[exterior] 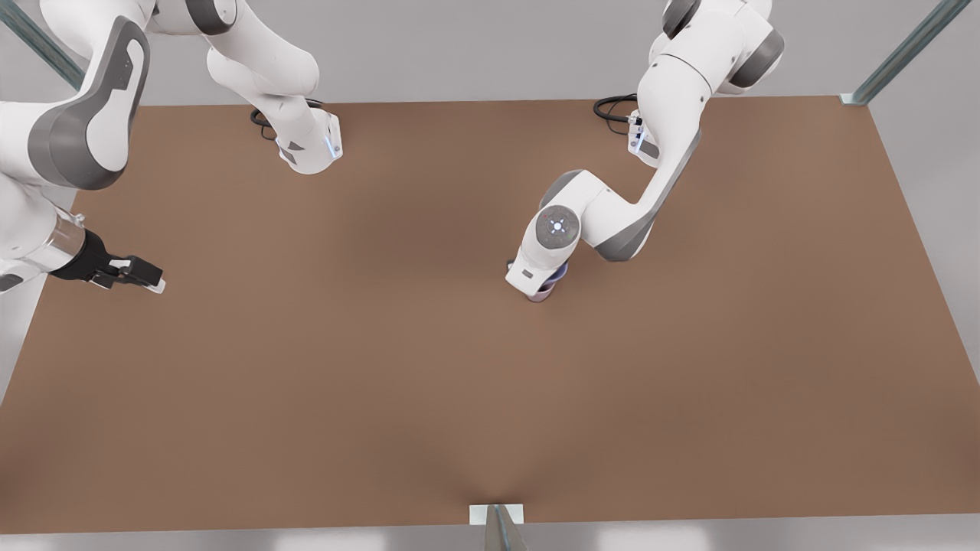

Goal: Stack the cups, with the pink cup at the bottom and the purple cup at the top

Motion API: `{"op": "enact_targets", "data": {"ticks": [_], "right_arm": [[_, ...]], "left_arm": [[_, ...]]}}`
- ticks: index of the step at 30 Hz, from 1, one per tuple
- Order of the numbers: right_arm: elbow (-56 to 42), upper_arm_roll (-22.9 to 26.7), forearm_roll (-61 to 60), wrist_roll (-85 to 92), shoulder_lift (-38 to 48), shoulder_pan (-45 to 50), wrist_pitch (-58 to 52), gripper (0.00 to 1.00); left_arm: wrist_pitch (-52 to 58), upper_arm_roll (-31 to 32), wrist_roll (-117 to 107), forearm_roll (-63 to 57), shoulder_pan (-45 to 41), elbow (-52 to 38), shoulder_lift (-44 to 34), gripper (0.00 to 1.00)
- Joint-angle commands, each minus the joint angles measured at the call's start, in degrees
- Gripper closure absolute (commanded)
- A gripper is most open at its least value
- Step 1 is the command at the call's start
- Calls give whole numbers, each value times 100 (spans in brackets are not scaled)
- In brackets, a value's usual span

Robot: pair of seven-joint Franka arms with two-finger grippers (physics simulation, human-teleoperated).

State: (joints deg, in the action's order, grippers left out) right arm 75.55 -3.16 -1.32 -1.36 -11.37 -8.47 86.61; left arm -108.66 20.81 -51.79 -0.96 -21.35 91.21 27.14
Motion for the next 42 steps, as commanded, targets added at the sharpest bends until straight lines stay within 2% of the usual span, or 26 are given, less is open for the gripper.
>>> {"op": "enact_targets", "data": {"ticks": [1, 42], "right_arm": [[-5, 0, 18, 92, 21, -14, -12, 0], [-5, 17, 88, 145, -6, -234, 172, 0]], "left_arm": [[-14, 2, -860, -44, 0, -7, 1, 79], [-269, -42, -912, -317, -62, -59, 335, 79]]}}
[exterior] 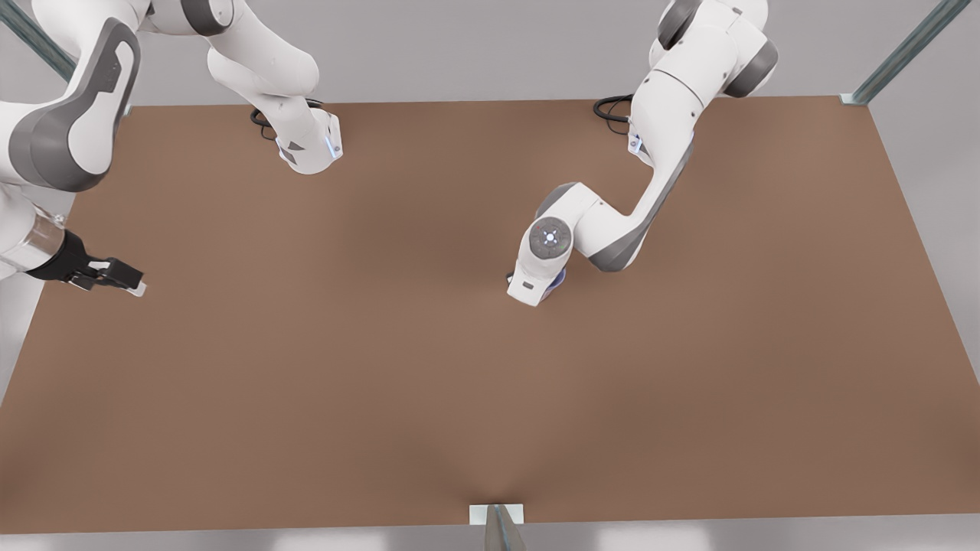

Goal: Stack the cups, with the pink cup at the bottom and the purple cup at the top

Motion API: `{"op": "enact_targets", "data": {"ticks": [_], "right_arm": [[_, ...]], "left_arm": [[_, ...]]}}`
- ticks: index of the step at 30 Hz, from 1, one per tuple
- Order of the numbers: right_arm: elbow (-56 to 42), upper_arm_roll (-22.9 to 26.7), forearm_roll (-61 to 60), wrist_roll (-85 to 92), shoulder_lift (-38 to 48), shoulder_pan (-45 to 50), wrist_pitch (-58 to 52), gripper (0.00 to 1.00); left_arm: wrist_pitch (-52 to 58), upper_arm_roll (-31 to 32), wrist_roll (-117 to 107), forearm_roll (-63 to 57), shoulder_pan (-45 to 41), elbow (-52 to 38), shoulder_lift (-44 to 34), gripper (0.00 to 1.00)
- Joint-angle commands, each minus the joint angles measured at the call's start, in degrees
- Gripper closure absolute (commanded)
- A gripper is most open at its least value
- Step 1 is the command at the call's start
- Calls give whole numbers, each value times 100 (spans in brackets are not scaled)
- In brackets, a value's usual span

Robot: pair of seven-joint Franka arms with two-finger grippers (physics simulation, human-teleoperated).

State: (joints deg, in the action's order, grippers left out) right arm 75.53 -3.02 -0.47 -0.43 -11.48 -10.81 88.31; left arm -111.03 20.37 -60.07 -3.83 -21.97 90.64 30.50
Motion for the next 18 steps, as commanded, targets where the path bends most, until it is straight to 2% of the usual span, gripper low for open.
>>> {"op": "enact_targets", "data": {"ticks": [1, 2, 3, 18], "right_arm": [[-3, -6, 11, 51, 5, 26, 2, 0], [-3, -6, 11, 51, 5, 44, 2, 0], [6, -15, 11, 51, 5, 62, 2, 0], [-3, 3, -6, 51, 5, -123, -6, 0]], "left_arm": [[-68, 2, -83, -30, 0, -2, 17, 72], [-77, 2, -66, -30, 0, -11, 35, 43], [-77, 2, -83, -47, 0, -11, 35, 0], [108, 2, -66, -215, 9, -195, -18, 0]]}}
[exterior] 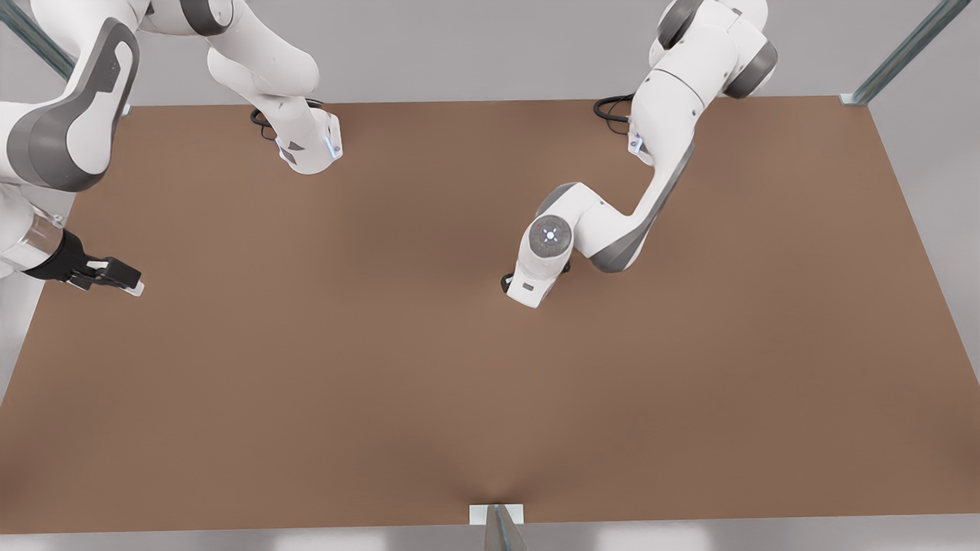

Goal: Stack the cups, with the pink cup at the bottom and the purple cup at the top

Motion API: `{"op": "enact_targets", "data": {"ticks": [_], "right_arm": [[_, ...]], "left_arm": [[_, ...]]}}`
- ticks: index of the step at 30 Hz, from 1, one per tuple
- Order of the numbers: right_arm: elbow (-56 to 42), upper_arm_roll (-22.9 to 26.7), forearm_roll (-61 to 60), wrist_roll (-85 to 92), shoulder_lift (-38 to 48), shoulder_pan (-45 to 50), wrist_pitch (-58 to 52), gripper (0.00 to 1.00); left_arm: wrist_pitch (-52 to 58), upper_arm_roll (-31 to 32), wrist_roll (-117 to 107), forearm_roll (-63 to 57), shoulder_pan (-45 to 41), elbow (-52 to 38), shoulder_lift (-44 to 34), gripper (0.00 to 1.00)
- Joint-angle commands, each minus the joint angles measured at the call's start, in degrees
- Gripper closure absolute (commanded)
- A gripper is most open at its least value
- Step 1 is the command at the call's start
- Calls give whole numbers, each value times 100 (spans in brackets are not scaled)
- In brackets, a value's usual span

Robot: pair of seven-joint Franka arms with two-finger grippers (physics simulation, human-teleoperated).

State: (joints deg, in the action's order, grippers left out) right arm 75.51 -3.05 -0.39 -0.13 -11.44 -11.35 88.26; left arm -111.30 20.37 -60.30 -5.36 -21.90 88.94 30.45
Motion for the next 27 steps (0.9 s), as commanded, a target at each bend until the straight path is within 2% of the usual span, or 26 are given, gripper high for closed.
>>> {"op": "enact_targets", "data": {"ticks": [1, 3, 5, 7, 9, 10, 11, 12, 14, 15, 17, 27], "right_arm": [[-1, -2, -5, 21, 10, -60, -2, 0], [-1, -2, -5, 21, 10, -78, 7, 0], [16, -2, 4, 21, 1, -78, -2, 0], [-1, -11, -5, 21, 1, -69, 7, 0], [-1, -11, -5, 21, 1, -16, 7, 0], [-1, -11, -5, 21, 1, -16, 7, 0], [-1, -11, -5, 21, 1, -16, 7, 0], [-1, -11, -5, 21, 1, -16, 7, 0], [-1, -11, -5, 21, 1, -7, 7, 0], [-1, -11, -5, 21, 1, -7, 7, 0], [-1, -11, -5, 21, 1, -7, 7, 0], [-1, -11, 4, 21, 1, -8, 7, 0]], "left_arm": [[170, 2, -43, -62, 1, -88, -12, 0], [652, -7, 53, -62, 45, -447, -12, 0], [1363, -392, 877, 17, 81, -904, -30, 0], [2225, -1367, 2906, 52, 203, -1484, -65, 0], [2490, -2325, 4709, 35, 221, -1652, -188, 0], [2499, -2713, 5334, 26, 230, -1783, -214, 0], [2490, -2827, 5476, 17, 230, -1863, -206, 0], [2464, -2750, 5538, -9, 535, -2030, -258, 0], [2411, -1670, 5766, -158, 1555, -1969, -750, 0], [2306, -1387, 5766, -185, 1838, -1846, -978, 0], [1287, -1369, 5635, -133, 1838, -1011, -1462, 0], [1708, -1272, 6417, -194, 1838, -1010, -1621, 0]]}}
